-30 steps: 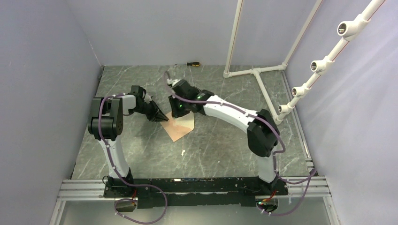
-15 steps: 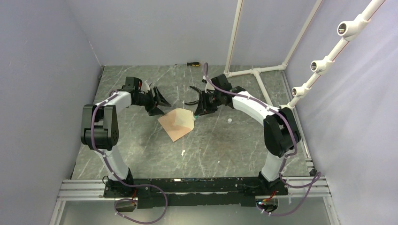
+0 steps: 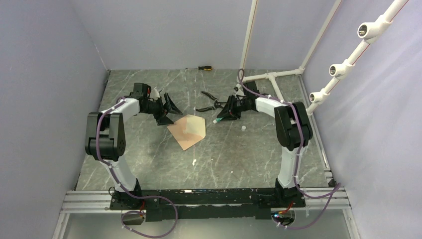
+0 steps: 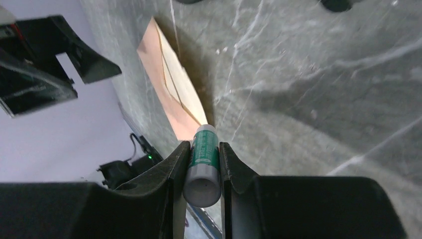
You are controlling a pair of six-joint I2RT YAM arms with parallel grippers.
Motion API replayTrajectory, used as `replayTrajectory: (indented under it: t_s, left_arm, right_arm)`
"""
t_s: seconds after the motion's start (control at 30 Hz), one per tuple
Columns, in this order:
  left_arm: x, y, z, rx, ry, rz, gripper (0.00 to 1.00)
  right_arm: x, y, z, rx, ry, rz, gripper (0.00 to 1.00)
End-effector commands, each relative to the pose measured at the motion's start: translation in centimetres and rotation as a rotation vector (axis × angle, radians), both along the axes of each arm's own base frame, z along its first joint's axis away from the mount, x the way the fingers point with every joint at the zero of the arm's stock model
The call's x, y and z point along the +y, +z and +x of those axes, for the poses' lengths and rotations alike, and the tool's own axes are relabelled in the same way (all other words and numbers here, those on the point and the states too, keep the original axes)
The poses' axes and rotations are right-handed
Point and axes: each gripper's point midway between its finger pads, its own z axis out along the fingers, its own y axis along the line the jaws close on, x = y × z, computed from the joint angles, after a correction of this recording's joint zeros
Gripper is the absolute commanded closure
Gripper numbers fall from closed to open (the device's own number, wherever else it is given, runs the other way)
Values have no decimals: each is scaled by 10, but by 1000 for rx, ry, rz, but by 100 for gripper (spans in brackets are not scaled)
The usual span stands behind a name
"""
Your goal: Place the letter into the envelope and seal it
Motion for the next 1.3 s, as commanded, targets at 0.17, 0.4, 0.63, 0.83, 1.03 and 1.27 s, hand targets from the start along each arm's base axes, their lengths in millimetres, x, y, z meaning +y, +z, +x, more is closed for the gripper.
replayTrajectory:
  t_s: [0.17,0.4,0.63,0.83,1.03,1.27]
  left_arm:
    - [-4,3,4,-18,-15,-13,17]
    - [-5,-4,7,4,-16,-18,19]
    - [-5,-9,9,25,-24,-16,21]
    - [-3,-13,8,41,-24,1,20]
    - [-1,-19,7,47,-12,18,32]
    - [9,-41,5,72,23,102,63]
  right_arm:
    - [6,0,41,65,-144,164,89]
    - [-3,-23,48,146,-215,145,78]
    - [-11,-34,47,176,-233,84,56]
    - [-23,-30,43,141,-263,22,34]
    - [-24,-9,36,59,-242,-2,47]
    - [10,-14,14,7,-110,-105,75]
